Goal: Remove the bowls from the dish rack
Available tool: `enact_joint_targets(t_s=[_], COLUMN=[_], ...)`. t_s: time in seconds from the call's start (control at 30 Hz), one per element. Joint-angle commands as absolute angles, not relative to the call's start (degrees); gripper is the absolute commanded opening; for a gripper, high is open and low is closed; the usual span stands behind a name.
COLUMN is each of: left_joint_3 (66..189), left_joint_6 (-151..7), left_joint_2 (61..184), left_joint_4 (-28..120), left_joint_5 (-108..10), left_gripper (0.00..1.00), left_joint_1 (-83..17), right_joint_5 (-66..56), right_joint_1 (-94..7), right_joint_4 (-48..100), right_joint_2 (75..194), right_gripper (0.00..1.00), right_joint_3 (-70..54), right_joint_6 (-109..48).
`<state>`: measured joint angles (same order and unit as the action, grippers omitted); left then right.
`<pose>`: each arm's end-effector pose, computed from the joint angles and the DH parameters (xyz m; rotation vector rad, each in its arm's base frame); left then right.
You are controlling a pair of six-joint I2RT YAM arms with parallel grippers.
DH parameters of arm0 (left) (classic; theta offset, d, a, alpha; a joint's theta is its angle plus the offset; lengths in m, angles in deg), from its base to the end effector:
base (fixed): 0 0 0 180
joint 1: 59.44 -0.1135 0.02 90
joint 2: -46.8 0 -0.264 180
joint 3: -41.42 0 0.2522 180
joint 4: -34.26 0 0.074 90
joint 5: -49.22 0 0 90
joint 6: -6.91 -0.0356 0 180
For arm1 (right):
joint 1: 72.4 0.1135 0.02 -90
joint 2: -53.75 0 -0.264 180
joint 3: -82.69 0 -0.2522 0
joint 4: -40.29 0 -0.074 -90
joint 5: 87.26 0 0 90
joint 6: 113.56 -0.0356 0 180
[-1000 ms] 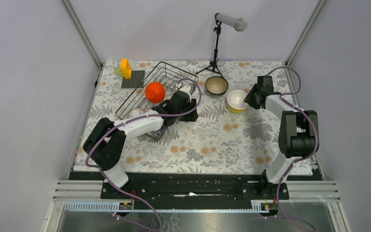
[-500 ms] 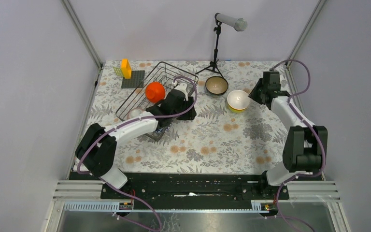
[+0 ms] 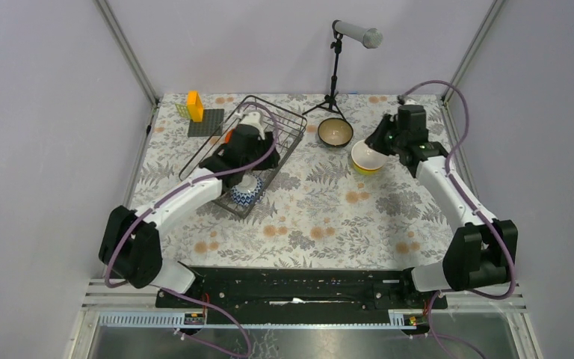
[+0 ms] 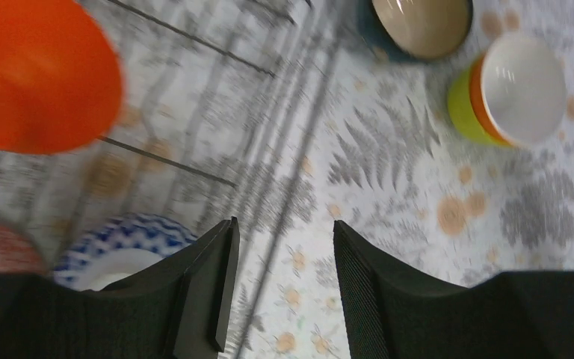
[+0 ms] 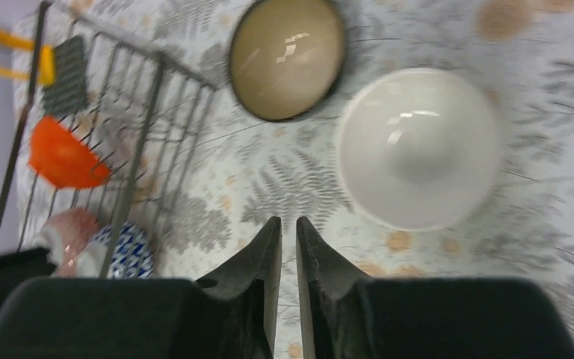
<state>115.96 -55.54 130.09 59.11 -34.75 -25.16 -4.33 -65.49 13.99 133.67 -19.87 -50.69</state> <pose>0.2744 -0.1825 0.2768 0.0670 2.1970 -0.5060 0.3187 0.0430 0.3099 0.2937 2.0855 0.4888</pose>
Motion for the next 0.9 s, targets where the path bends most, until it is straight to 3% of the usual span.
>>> enact_joint_targets(t_s=[0.0, 0.57, 0.87], left_joint_3=[120.51, 125.5, 122.23], left_joint_6=[-56.7, -55.5, -53.18], left_joint_2=[125.21, 128.59, 131.03], left_joint_4=[59.41, 61.34, 58.63], left_joint_5=[-34.14, -29.37, -29.86], left_gripper=[0.54, 0.56, 0.56], left_joint_1=[-33.09, -48.4, -50.85], right_joint_5=[-7.07, -10.08, -18.31], right_joint_1=[-57.56, -37.82, -37.39], right_joint_4=[13.87, 18.54, 21.25], right_joint_2=[136.35, 163.57, 181.36], right_gripper=[0.22, 0.28, 0.51], right_joint_3=[-13.1, 13.31, 29.41], right_joint_6=[-48.31, -48.15, -48.53])
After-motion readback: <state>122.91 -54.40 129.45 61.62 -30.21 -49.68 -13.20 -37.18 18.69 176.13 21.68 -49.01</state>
